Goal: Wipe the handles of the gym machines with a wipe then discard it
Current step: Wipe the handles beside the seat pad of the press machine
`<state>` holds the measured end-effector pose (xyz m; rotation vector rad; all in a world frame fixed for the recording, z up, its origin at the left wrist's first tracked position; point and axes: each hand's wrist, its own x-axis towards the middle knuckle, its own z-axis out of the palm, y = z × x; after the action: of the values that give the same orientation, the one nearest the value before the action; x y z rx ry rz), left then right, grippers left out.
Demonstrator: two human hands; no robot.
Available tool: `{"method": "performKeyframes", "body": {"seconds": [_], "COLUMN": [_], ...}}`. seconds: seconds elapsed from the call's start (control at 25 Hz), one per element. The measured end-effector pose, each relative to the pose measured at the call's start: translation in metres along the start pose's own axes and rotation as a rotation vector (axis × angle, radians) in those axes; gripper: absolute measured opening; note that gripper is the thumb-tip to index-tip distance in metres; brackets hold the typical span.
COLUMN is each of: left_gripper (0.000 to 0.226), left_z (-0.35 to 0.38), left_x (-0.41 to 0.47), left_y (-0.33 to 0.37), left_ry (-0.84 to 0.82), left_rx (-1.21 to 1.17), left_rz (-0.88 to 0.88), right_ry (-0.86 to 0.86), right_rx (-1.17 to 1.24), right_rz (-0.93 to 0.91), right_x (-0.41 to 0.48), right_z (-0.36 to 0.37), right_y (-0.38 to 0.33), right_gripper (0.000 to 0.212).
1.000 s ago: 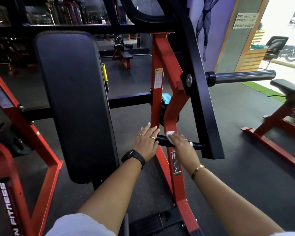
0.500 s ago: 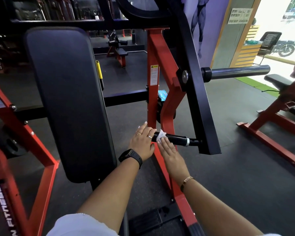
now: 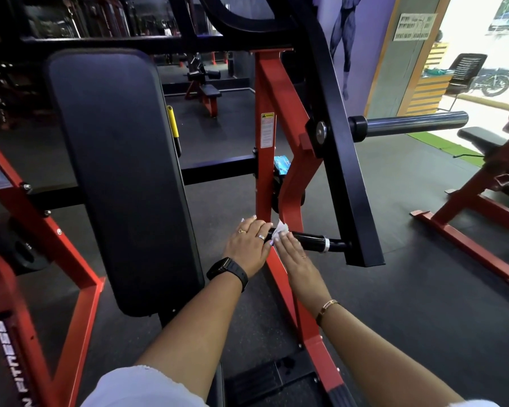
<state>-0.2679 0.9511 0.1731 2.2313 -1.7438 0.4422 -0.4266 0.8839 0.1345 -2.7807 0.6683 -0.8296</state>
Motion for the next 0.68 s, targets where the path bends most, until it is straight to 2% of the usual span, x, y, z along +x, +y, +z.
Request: {"method": "performKeyframes", "body": {"seconds": [0.04, 0.12, 0.2, 0.24, 0.28, 0.44, 0.56, 0.68], "left_gripper": [0.047, 0.048, 0.049, 0.049, 0.049, 0.047, 0.045, 0.046], "left_z": [0.0, -0.001, -0.001, -0.001, 0.0, 0.002, 0.001, 0.0], "left_x": [0.0, -0.001, -0.001, -0.001, -0.001, -0.002, -0.002, -0.002], "left_y": [-0.002, -0.004, -0.005, -0.005, -0.005, -0.004, -0.004, -0.004], "left_ry": [-0.015, -0.035, -0.038, -0.032, -0.023, 0.023, 0.048, 0.027], "left_rx": [0.001, 0.002, 0.004, 0.003, -0.001, -0.032, -0.033, -0.04], "left_rz": [0.014, 0.037, 0.039, 0.036, 0.032, 0.019, 0.035, 0.034], "right_ry": [0.008, 0.081, 0.132, 0.141, 0.134, 0.048, 0.056, 0.044], "right_rx": [-0.04, -0.059, -0.019, 0.013, 0.057, 0.293, 0.162, 0.01], "right_rz": [0.024, 0.259, 0.494, 0.541, 0.532, 0.3, 0.216, 0.423], "right_x": [-0.001, -0.005, -0.001, 0.007, 0.017, 0.046, 0.037, 0.032], "right_z": [-0.001, -0.003, -0.006, -0.008, -0.008, -0.009, -0.015, -0.021], "right_y": [0.009, 0.024, 0.027, 0.02, 0.01, -0.031, -0.01, 0.016], "right_gripper": [0.082, 0.085, 0.073, 0.068, 0.064, 0.047, 0.055, 0.051]}}
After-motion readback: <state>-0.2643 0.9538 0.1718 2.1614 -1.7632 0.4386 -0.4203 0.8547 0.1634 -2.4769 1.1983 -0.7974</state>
